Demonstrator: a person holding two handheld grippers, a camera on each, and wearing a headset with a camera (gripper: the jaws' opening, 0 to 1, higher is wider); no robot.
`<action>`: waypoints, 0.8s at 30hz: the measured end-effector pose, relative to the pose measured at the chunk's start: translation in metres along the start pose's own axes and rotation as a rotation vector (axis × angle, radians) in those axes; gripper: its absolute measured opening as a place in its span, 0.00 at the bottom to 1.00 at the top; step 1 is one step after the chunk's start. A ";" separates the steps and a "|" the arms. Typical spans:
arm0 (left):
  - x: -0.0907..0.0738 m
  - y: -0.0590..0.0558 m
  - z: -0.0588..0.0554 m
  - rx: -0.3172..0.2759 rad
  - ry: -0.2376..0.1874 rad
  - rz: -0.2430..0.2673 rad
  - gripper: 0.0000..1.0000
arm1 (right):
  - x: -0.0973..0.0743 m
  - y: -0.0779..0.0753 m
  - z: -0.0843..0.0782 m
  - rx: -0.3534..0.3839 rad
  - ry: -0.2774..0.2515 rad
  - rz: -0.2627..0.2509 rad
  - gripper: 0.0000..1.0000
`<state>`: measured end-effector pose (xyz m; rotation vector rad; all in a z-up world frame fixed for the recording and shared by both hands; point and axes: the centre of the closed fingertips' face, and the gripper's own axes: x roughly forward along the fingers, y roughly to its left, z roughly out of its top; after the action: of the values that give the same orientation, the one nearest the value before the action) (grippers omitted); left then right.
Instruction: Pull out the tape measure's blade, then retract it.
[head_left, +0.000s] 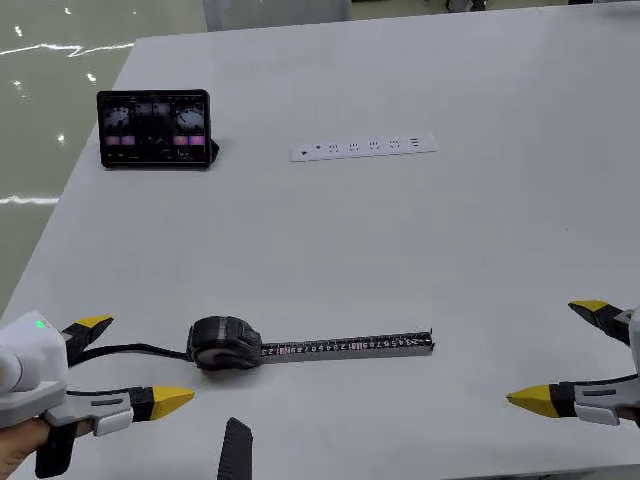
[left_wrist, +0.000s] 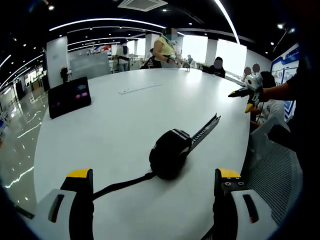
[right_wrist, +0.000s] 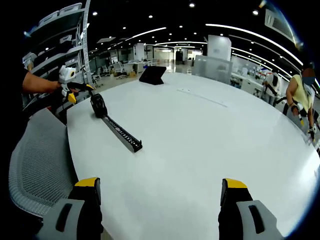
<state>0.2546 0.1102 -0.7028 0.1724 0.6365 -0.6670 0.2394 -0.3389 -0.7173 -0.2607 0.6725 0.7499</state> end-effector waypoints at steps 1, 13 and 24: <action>0.000 0.000 -0.003 0.000 0.005 0.001 0.99 | -0.001 0.000 0.000 0.001 -0.001 0.004 0.99; -0.009 0.002 -0.008 0.012 0.010 0.018 0.99 | -0.006 0.002 -0.006 0.009 -0.005 0.002 0.99; -0.006 -0.001 -0.005 0.007 0.003 0.003 0.99 | -0.017 -0.007 -0.022 0.021 0.028 -0.019 0.99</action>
<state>0.2480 0.1146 -0.7027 0.1809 0.6369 -0.6661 0.2246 -0.3628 -0.7236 -0.2588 0.7028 0.7219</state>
